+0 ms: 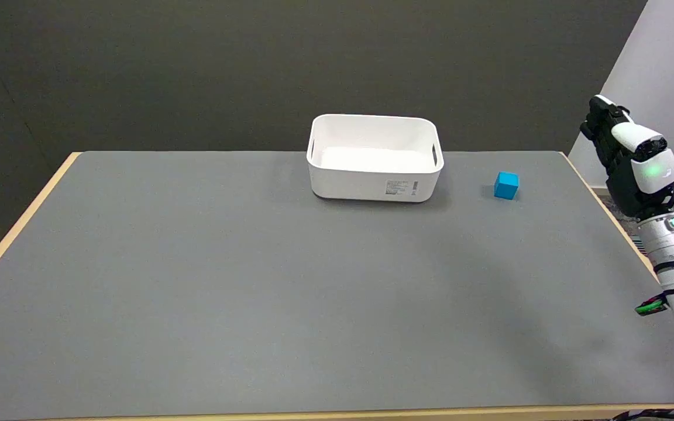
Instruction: Pick up blue wooden cube.
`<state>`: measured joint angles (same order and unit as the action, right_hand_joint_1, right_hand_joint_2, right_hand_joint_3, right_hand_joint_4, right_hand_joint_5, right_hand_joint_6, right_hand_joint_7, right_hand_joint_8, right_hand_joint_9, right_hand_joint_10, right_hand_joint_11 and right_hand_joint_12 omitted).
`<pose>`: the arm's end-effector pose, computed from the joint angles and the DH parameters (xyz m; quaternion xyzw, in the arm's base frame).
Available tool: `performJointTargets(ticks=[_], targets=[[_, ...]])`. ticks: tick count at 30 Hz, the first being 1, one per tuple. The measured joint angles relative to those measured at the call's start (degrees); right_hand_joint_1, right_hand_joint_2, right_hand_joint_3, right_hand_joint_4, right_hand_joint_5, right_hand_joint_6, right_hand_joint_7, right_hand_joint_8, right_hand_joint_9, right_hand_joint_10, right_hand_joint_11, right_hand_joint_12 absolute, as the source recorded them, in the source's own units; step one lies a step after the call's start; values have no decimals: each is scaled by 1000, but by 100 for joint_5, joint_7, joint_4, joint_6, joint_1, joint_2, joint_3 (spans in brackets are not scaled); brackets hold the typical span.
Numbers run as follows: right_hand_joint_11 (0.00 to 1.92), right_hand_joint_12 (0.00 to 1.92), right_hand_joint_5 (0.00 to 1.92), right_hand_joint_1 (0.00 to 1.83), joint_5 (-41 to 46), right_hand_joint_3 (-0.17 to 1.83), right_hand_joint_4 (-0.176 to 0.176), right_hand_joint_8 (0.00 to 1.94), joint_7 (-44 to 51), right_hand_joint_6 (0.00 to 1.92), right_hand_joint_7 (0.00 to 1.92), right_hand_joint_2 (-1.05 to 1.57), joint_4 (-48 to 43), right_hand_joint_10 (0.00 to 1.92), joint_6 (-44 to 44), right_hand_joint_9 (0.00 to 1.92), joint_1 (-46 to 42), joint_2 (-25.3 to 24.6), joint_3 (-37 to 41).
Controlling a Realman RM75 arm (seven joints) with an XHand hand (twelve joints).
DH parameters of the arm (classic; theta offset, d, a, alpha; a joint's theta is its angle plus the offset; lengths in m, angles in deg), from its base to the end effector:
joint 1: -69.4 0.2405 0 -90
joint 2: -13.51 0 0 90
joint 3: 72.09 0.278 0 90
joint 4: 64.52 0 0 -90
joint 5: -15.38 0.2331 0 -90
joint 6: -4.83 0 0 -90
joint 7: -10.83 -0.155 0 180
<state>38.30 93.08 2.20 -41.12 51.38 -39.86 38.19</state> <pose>-0.2484 -0.2523 0.5615 0.5502 -0.2571 0.5739 0.5493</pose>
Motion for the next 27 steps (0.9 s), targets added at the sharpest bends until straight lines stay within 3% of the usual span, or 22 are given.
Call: performJointTargets(ticks=[9,11,13,16,20,24,27], targets=[[-1,417,86,108,-346,1082,-28,217,-19,374,51,720,-383,276,-192,16,177,116,121],[-1,421,87,323,-416,1058,-32,213,-18,382,72,696,-448,271,-217,29,203,137,149],[-1,428,86,392,-522,1055,-31,215,-12,383,76,695,-511,272,-232,38,228,158,181],[-1,527,130,578,-712,960,-16,242,26,340,132,747,-580,389,-231,24,259,192,221],[-1,762,220,689,-1005,980,45,340,219,475,303,769,-632,525,-132,175,291,251,262],[-1,832,227,691,-1234,1042,53,428,641,534,322,720,-636,586,72,203,327,318,272],[-1,798,206,667,-1379,956,42,332,1119,419,311,716,-614,538,291,191,378,380,243]])
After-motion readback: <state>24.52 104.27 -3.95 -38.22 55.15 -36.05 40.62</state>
